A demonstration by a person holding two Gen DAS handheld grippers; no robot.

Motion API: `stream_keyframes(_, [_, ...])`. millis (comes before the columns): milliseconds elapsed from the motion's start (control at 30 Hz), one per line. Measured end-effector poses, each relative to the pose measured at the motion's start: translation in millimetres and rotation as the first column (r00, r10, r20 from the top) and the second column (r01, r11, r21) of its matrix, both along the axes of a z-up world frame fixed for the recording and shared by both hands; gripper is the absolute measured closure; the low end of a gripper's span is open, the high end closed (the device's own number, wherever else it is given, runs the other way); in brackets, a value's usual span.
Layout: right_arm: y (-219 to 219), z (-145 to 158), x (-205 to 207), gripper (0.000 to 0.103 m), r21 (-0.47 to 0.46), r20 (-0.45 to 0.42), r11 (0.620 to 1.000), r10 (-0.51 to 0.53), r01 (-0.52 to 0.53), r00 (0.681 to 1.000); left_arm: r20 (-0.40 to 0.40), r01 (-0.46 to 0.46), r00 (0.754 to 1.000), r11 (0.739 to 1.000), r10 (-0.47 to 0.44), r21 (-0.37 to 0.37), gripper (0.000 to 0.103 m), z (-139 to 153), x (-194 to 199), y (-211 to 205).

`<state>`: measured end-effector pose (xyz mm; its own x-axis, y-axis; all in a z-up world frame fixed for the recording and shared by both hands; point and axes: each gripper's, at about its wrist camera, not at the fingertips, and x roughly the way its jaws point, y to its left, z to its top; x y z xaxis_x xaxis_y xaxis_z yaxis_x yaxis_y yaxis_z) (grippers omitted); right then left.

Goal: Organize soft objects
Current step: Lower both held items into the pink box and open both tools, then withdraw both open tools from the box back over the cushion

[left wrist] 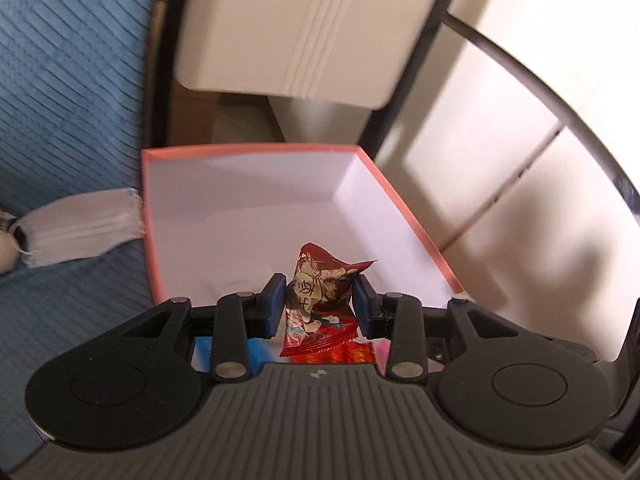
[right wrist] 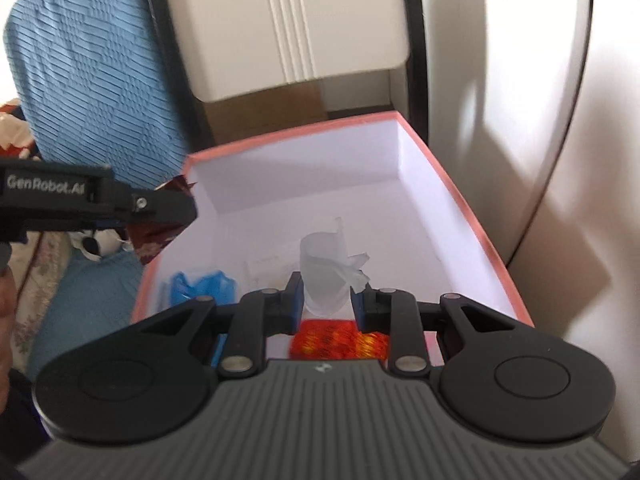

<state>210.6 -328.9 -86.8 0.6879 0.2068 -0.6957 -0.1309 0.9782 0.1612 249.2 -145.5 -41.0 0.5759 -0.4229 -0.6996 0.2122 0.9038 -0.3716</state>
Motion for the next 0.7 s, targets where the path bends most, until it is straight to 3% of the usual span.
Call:
stream_keyframes(333, [-17,-25,4,0.072,-0.016,-0.056,0.999,-0.049,0.048,0.997,-0.064,0.050,0.997,0.998,-0.048,0.026,0.060,-30,7,-28])
stream_keyframes(400, [-19,-26,5,0.069,-0.007,-0.060,0.999,-0.053,0.052,0.997,-0.079,0.070,0.995,0.997,-0.066,0.044,0.056,-31,9,-30])
stream_keyframes(467, [-21,-25,6,0.067,-0.002,-0.067,0.999,-0.054,0.053,0.996,-0.088,0.056,0.995,0.996,-0.050,0.072,0.039,-30,10,-32])
stream_keyframes(500, [-18,-24,5,0.067,-0.010,-0.068,0.999,-0.054,0.054,0.996,-0.083,0.044,0.996,0.996,-0.038,0.075,0.037,-29,10,-31])
stream_keyframes(633, [-18,-19,3,0.056,-0.008,-0.048,0.999,-0.054,0.054,0.997,-0.055,0.032,0.998,0.998,-0.029,0.051,0.036,-19,5,-22])
stream_keyframes(700, [-17,-12,0,0.055,-0.009,-0.030,0.998,-0.059,0.059,0.998,-0.026,0.018,1.000,0.998,-0.017,0.053,0.036,-10,-1,-15])
